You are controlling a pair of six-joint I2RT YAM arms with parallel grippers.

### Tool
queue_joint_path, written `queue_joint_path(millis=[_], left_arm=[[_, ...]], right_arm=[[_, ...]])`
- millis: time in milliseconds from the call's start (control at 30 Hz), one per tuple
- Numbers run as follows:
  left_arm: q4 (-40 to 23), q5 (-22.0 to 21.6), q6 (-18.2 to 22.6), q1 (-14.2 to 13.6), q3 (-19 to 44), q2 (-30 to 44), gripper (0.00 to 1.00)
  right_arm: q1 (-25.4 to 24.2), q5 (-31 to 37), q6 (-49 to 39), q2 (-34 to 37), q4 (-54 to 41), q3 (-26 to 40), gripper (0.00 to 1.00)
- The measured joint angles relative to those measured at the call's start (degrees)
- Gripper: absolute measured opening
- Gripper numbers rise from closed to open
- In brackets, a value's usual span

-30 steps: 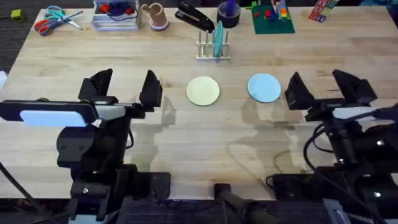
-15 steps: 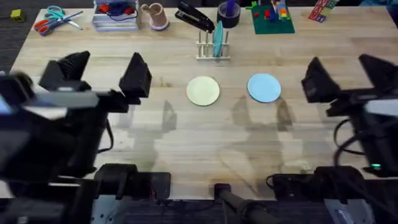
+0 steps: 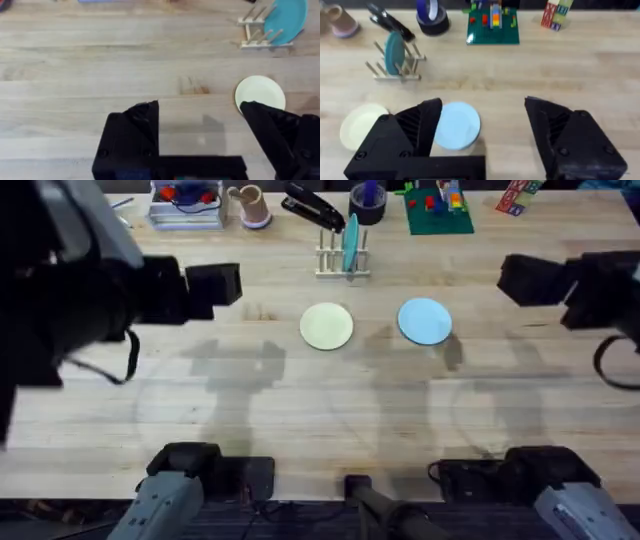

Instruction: Pick up the plates from the table one by one and place each into a slot on the dish rack.

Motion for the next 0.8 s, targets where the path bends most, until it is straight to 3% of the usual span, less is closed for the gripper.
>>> queue_joint_path(millis=[200, 367, 733, 767, 800], left_arm=[[-6.57, 1.32, 0.0, 0.0, 7.1, 12.41, 0.991], [-8.2, 3.11, 0.0, 0.0, 10.66, 19.86, 0.993], [-8.53, 4.5, -0.02, 0.0, 11.0, 23.27, 0.993], [-8.55, 4.77, -0.1, 0.0, 11.0, 23.27, 0.961], [-8.57, 5.2, -0.16, 0.0, 11.0, 23.27, 0.804]], right_arm=[[0.0, -0.01, 0.02, 11.56, -6.86, 8.0, 0.993], [0.0, -0.02, 0.02, 19.24, -12.58, 13.73, 0.995], [0.0, -0.24, 0.02, 25.65, -14.05, 15.99, 0.995], [0.0, -0.24, 0.0, 25.65, -14.05, 15.97, 0.995], [0.0, -0.24, 0.02, 25.65, -14.05, 15.99, 0.995]])
